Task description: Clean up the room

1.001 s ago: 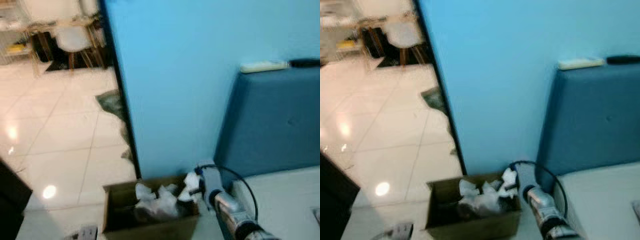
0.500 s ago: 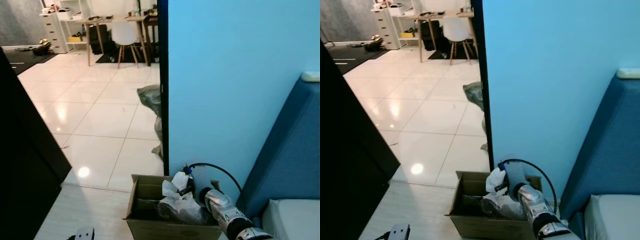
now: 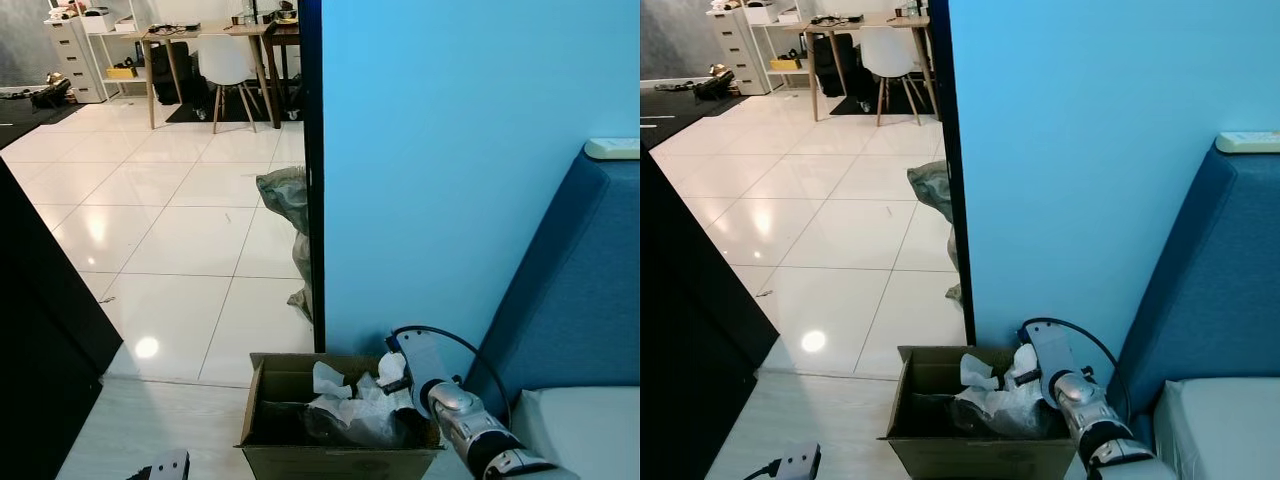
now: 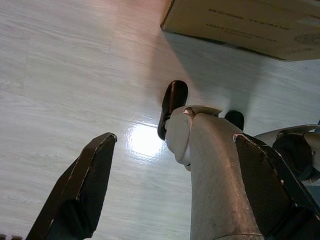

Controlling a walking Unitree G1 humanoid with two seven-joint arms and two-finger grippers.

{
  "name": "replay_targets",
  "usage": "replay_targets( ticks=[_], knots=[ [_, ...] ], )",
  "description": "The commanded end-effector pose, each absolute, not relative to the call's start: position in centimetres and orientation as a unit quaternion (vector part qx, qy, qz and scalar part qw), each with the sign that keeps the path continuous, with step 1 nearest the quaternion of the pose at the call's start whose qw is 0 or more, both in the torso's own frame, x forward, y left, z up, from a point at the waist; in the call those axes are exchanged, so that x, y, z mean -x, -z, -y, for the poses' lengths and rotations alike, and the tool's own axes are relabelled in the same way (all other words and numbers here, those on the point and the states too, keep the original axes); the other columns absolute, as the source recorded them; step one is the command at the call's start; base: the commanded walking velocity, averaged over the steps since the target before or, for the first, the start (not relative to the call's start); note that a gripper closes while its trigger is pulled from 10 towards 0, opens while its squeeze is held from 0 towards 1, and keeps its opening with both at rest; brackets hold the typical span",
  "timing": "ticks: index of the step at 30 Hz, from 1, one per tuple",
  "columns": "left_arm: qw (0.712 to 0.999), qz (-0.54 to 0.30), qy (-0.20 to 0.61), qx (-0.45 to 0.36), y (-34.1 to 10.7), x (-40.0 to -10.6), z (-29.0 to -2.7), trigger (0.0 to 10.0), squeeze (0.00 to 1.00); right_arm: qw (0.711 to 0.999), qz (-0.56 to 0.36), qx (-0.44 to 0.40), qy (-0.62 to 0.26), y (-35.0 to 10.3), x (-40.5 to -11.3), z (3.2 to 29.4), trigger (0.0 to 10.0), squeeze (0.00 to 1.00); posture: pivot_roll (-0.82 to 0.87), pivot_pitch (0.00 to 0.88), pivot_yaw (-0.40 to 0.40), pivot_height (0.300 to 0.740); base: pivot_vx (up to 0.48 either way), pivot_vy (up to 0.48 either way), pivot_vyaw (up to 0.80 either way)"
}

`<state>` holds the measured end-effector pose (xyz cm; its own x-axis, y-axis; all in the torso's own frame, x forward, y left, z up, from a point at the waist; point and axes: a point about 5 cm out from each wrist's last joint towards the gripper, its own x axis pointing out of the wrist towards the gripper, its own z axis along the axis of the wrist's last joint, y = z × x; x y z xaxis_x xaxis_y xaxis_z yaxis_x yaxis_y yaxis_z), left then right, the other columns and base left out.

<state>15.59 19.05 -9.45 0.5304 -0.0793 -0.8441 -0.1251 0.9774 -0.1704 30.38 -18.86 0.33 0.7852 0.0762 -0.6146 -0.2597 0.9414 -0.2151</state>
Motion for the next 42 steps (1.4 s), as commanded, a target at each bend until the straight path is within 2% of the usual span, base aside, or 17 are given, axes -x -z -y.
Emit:
replay_targets(
  ticks=[1, 13, 29, 42],
  knots=[
    [0.867, -0.487, -0.015, 0.105, 9.5, -15.2, -19.4, 10.0, 0.0, 0.927, -0.332, 0.149, -0.093, 0.2, -30.0, 18.6, 10.0, 0.0, -0.07, 0.025, 0.016, 0.731, 0.409, 0.0, 0.0],
    [0.866, -0.489, -0.02, 0.107, 9.6, -15.1, -19.6, 10.0, 0.0, 0.919, -0.354, 0.148, -0.094, 0.7, -29.5, 18.8, 10.0, 0.0, -0.07, 0.029, 0.021, 0.731, 0.376, 0.0, 0.0],
    [0.864, -0.49, -0.018, 0.115, 9.7, -14.9, -19.3, 10.0, 0.0, 0.893, -0.402, 0.178, -0.097, 1.4, -28.7, 19.8, 10.0, 0.0, -0.07, 0.041, 0.025, 0.731, 0.0, 0.0, 0.0],
    [0.86, -0.498, -0.018, 0.113, 10.0, -13.9, -19.7, 10.0, 0.0, 0.892, -0.407, 0.175, -0.09, 1.3, -28.7, 20.2, 10.0, 0.0, -0.05, 0.091, 0.02, 0.731, 0.0, 0.0, 0.0]
  ],
)
